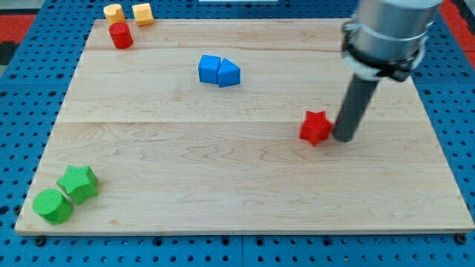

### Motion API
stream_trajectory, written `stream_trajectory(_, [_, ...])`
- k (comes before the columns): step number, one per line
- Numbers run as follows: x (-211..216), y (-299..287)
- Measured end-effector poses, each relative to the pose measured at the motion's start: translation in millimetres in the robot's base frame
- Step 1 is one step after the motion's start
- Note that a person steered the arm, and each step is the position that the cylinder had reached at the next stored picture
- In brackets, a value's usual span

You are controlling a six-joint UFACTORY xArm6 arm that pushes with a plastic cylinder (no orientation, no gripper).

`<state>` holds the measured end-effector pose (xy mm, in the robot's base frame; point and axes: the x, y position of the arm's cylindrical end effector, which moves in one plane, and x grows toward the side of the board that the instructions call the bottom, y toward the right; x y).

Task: Push the red blocks towards the yellow blocks

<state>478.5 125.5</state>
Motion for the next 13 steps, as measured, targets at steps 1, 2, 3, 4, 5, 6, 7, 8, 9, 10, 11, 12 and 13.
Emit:
stream_trajectory(1, [-40.1, -109.7])
stream_trajectory(2, [-59.3, -208.4])
stream_trajectory(3, [-29.1, -179.3])
stream_trajectory(4, [11.9, -123.5])
stream_trajectory(5, [-30.7, -102.4])
stream_trajectory(6, [-78.8, -170.2])
stream_trajectory(7, [-150.6, -244.0])
stream_trajectory(8, [-119.5, -283.3])
stream_trajectory(9, [-76.1, -277.7])
stream_trajectory(10, [-97.4, -335.5])
stream_trajectory(11, [-141.5, -343.6])
stream_trajectory(12, [-164.8, -343.6])
stream_trajectory(13, [-174.0, -338.1])
